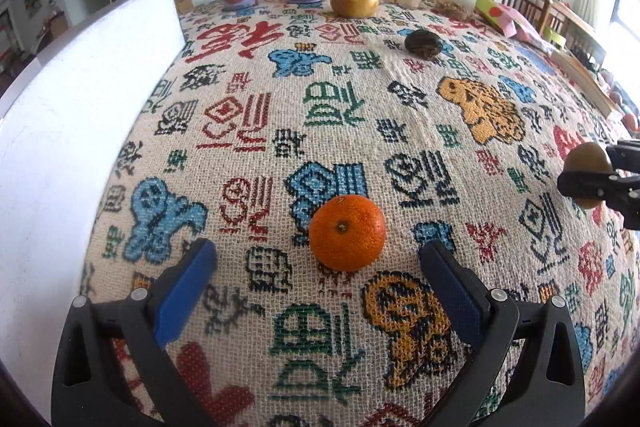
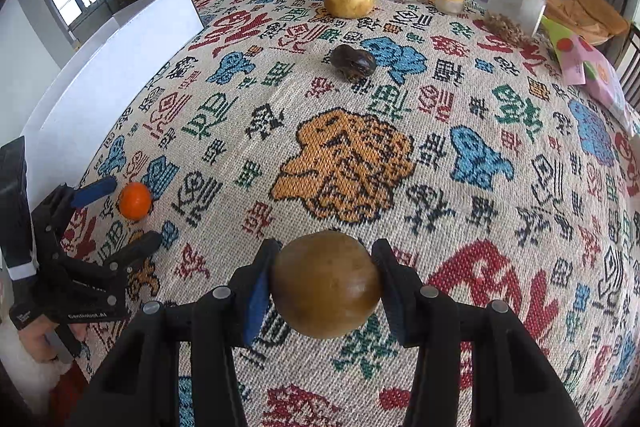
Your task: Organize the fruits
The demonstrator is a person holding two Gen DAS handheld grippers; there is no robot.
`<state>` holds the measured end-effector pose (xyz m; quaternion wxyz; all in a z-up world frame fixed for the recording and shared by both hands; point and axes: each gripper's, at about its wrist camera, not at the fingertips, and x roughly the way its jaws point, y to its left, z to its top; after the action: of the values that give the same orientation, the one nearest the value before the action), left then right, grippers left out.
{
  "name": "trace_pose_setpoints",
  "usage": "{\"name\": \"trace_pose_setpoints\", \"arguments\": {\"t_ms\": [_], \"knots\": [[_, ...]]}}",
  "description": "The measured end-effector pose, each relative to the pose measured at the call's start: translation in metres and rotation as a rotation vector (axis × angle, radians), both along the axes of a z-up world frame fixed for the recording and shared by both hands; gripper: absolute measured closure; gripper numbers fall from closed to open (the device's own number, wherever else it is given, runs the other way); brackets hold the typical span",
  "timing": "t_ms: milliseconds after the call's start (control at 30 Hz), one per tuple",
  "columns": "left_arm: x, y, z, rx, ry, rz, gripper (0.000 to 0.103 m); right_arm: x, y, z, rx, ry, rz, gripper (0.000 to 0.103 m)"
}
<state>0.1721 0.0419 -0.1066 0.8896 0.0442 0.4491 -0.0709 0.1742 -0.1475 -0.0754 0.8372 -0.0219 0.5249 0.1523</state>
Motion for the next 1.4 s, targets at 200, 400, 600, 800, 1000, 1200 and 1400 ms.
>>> {"name": "trace_pose_setpoints", "arguments": {"t_ms": [200,400,600,800,1000,1200,1400], "knots": [[0.0,0.0,0.0,0.001,0.0,0.0,0.0,-0.054,-0.025,-0.017,0.022,-0.131,-0.102,0.045],[0.0,0.0,0.0,0.0,0.0,0.0,0.0,-0.059,0.008,-0.026,-0.099,-0.179,-0.079,0.001],[0.0,0.0,0.0,0.0,0.0,0.0,0.0,-0.054,0.0,-0.031,-0.071,-0.16,-0.105,0.0],[0.0,0.0,0.0,0.0,0.0,0.0,0.0,-0.054,-0.001,-0.031,-0.069,-0.161,-0.106,0.0],[0.0,0.0,0.0,0.0,0.0,0.0,0.0,-0.054,0.0,-0.031,-0.069,-0.16,-0.105,0.0],[0.0,0.0,0.0,0.0,0.0,0.0,0.0,-0.054,-0.001,-0.031,-0.069,-0.16,-0.105,0.0],[0.0,0.0,0.0,0.0,0.0,0.0,0.0,-0.054,0.0,-0.031,-0.069,-0.16,-0.105,0.0]]}}
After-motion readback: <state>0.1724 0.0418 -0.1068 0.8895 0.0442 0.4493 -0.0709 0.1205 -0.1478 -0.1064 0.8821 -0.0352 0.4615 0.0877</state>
